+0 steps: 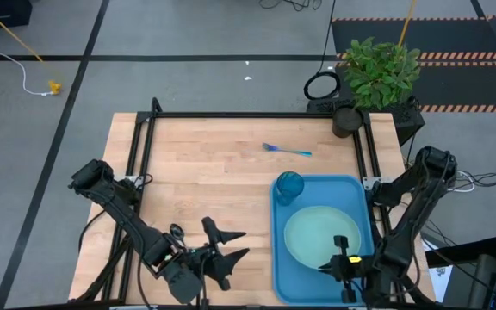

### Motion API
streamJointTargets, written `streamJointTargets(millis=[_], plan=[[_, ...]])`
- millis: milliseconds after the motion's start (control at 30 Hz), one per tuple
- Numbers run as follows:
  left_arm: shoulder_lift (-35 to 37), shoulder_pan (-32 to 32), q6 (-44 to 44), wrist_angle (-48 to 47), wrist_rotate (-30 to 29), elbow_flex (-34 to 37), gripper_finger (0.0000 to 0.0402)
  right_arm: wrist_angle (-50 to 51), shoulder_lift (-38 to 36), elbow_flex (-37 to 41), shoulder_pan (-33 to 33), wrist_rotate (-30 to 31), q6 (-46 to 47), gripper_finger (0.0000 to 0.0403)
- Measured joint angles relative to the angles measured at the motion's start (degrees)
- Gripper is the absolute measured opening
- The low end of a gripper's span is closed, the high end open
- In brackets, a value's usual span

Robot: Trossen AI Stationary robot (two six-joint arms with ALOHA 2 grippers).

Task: Pick and place plate/cup/fork/spoon on tray
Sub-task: Put the green plate on the blue serving tray to the left of the blue glass

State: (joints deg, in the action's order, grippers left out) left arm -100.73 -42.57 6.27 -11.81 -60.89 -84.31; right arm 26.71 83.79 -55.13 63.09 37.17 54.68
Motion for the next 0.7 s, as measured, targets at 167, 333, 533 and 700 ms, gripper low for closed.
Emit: streamJointTargets(millis=[167, 333, 533, 700], plan=[[0.0, 0.0, -3.9, 0.0, 4.0, 0.0, 0.0216, -4.9, 0.0, 4.3, 0.0, -0.1, 0.7, 0.0004], [0.0, 0.0, -6.9, -0.1, 6.6, 0.0, 0.0216, -9.8, 0.0, 7.4, 0.0, -1.5, 0.8, 0.0004], [0.0, 0.0, -10.4, -0.4, 8.6, 0.0, 0.0216, -10.7, 0.0, 8.8, 0.0, -1.7, 2.9, 0.0004], [0.0, 0.0, -12.7, -0.5, 10.0, 0.0, 0.0216, -10.6, 0.0, 9.2, 0.0, -1.4, 3.1, 0.0004]])
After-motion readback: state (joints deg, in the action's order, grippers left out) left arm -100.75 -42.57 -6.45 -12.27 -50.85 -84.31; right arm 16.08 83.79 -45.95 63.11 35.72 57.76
